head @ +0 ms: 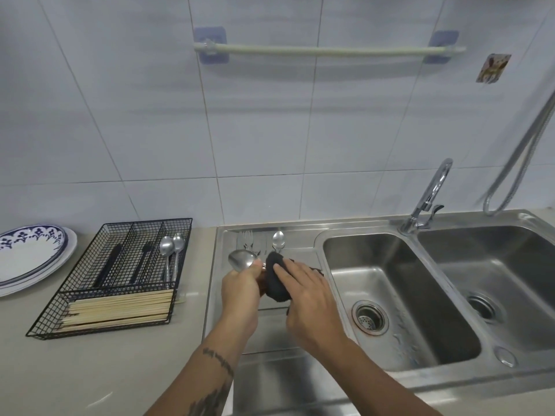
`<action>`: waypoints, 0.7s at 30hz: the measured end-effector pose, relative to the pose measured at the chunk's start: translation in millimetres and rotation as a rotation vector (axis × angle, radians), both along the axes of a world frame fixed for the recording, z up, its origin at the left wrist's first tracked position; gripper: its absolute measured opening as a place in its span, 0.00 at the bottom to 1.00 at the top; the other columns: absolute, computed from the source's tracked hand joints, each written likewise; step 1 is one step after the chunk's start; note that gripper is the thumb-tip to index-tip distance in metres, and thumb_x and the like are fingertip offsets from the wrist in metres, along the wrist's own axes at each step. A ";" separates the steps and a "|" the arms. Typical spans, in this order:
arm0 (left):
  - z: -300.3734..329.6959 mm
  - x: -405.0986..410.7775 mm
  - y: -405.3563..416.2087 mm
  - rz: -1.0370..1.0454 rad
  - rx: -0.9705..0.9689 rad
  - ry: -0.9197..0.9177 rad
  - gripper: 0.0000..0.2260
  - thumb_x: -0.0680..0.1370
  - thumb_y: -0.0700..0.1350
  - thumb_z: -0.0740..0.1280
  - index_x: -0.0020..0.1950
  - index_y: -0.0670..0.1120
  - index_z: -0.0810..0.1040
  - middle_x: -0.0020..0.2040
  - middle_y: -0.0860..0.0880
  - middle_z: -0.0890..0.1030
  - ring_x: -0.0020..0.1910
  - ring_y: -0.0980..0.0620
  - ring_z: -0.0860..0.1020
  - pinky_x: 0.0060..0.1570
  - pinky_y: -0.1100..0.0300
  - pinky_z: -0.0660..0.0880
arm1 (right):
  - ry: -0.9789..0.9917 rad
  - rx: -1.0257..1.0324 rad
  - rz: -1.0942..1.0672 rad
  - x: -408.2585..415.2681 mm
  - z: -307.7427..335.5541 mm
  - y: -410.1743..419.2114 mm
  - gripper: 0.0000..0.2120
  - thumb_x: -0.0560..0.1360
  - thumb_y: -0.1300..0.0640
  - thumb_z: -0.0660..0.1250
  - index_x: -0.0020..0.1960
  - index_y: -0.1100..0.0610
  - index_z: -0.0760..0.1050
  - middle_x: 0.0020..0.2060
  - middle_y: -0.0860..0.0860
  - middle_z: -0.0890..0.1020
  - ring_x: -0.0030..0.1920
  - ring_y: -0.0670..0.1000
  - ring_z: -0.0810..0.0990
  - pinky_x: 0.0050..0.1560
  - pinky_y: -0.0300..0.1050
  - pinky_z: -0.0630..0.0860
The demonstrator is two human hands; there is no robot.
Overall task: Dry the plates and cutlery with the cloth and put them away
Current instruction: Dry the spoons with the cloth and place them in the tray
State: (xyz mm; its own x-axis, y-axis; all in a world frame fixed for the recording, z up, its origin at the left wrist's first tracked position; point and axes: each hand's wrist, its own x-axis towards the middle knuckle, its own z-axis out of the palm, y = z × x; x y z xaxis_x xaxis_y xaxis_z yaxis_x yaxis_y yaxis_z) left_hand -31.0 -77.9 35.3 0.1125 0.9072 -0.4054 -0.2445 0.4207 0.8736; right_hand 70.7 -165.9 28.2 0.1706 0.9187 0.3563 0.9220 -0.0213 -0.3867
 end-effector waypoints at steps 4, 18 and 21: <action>-7.6 -18.2 16.7 0.033 0.029 0.062 0.11 0.82 0.43 0.65 0.47 0.37 0.81 0.36 0.42 0.86 0.38 0.46 0.86 0.48 0.52 0.82 | 0.103 -0.137 -0.097 21.0 -6.3 -2.3 0.31 0.71 0.68 0.67 0.73 0.51 0.70 0.70 0.48 0.74 0.68 0.52 0.72 0.70 0.48 0.67; -28.9 -106.7 149.1 0.103 -0.193 0.199 0.11 0.79 0.47 0.69 0.49 0.39 0.80 0.29 0.49 0.75 0.28 0.51 0.73 0.32 0.57 0.75 | 0.656 -0.177 -0.108 12.5 -12.8 82.7 0.32 0.71 0.74 0.56 0.58 0.40 0.77 0.38 0.50 0.82 0.29 0.52 0.82 0.28 0.48 0.79; -30.9 -124.2 187.5 0.046 -0.084 0.561 0.11 0.79 0.42 0.62 0.41 0.39 0.79 0.32 0.44 0.79 0.30 0.48 0.75 0.35 0.57 0.74 | 0.667 -0.153 -0.118 12.2 -21.5 98.3 0.32 0.71 0.74 0.57 0.58 0.41 0.78 0.36 0.49 0.82 0.30 0.51 0.81 0.28 0.48 0.79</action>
